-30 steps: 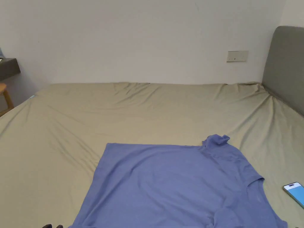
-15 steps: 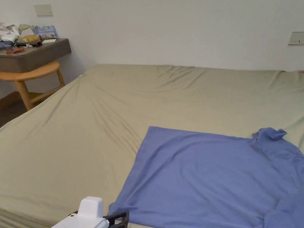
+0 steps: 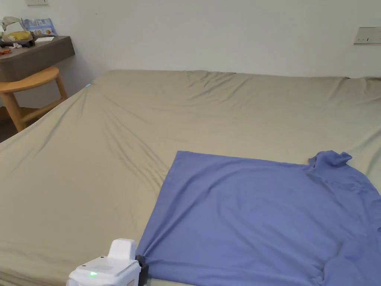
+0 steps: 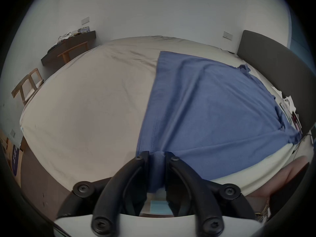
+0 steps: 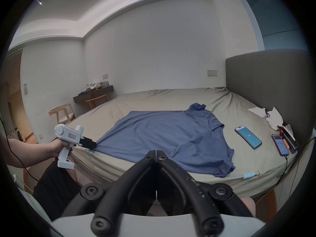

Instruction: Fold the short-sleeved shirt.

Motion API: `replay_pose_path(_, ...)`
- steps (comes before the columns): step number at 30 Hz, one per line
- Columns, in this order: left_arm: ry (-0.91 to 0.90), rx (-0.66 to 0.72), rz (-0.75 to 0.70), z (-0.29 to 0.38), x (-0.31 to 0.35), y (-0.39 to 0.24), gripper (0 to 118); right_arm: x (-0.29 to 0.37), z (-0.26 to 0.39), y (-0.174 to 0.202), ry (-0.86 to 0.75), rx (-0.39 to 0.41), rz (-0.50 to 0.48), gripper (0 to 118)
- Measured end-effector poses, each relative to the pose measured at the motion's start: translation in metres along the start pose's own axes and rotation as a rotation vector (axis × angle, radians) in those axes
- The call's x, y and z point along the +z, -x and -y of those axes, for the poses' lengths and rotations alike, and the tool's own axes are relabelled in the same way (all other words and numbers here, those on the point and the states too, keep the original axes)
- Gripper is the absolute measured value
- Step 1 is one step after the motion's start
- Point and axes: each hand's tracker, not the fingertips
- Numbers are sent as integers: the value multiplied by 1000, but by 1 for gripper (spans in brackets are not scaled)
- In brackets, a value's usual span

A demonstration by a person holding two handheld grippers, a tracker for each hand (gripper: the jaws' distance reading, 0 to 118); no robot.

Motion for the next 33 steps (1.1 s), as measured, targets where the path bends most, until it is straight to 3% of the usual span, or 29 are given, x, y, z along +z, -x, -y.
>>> replay_pose_path(2, -48, 3, 3, -2, 11, 1, 5, -10, -2, -8, 35, 29, 49, 1)
replay_pose_path(5, -109, 51, 39, -6, 29, 3, 5, -38, -4, -35, 97, 48, 99, 1)
replay_pose_path(12, -136, 8, 34, -13, 33, -2, 4, -140, 1, -131, 288, -66, 265, 4)
replay_pose_path(13, -133, 12, 34, -13, 31, -3, 4, -152, 3, -140, 343, -86, 296, 17)
replay_pose_path(14, -126, 12, 33, -13, 28, -3, 4, -161, 5, -146, 352, -102, 306, 62)
replay_pose_path(15, -119, 9, 29, -13, 26, -7, 4, -170, 7, -151, 371, -109, 320, 97)
replay_pose_path(16, -116, 8, 26, -13, 25, -7, 4, -176, 8, -155, 389, -97, 321, 118)
replay_pose_path(17, -111, 8, 27, -13, 24, -7, 4, -180, 10, -156, 413, -84, 302, 118)
replay_pose_path(19, -104, 11, 31, -13, 23, -7, 4, -184, 13, -156, 470, -103, 222, 104)
replay_pose_path(21, -101, 7, 30, -14, 23, -8, 4, -177, 14, -149, 453, -136, 214, 76)
replay_pose_path(23, -106, 12, 31, -17, 26, -7, 4, -170, 10, -146, 417, -141, 207, 30)
replay_pose_path(24, -114, 17, 32, -20, 29, -7, 4, -165, 5, -142, 397, -129, 221, 18)
replay_pose_path(25, -126, 21, 34, -24, 33, -6, 4, -161, -1, -140, 363, -108, 235, 12)
replay_pose_path(30, -186, 12, 48, -67, 40, -11, 4, -156, -55, -124, 247, -1, 219, 12)
replay_pose_path(33, -227, 14, 62, -109, 23, -11, 4, -178, -97, -128, 236, -9, 198, 12)
